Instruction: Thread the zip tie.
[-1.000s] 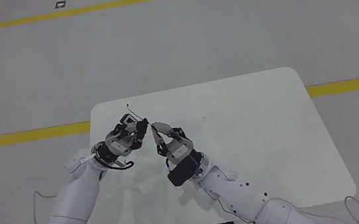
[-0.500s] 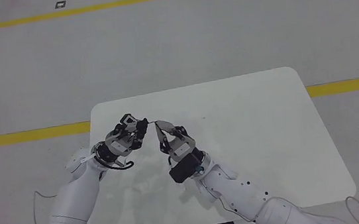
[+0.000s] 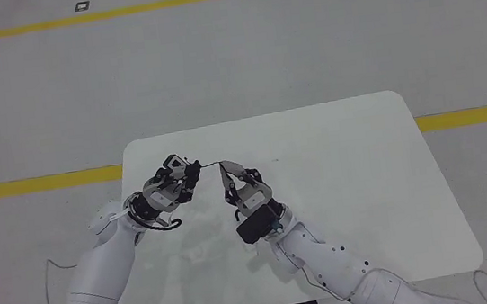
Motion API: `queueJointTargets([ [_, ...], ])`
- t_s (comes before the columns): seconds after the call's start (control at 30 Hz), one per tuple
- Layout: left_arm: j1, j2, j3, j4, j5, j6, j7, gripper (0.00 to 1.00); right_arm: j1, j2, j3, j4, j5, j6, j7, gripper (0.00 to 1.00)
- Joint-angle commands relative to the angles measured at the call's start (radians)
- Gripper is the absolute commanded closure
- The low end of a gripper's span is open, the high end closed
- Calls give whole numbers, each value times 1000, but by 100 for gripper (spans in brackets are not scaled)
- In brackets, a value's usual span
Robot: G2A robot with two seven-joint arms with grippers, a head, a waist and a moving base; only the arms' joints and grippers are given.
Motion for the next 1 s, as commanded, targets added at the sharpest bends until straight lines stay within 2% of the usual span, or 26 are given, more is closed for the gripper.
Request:
queueJointTargets([
  [0.0, 0, 0, 0, 0, 0, 0, 0, 100, -3, 2, 6, -1, 0, 0, 1, 100],
  [0.97, 0, 0, 0, 0, 0, 0, 0, 100, -41, 24, 67, -17, 0, 0, 21, 100],
])
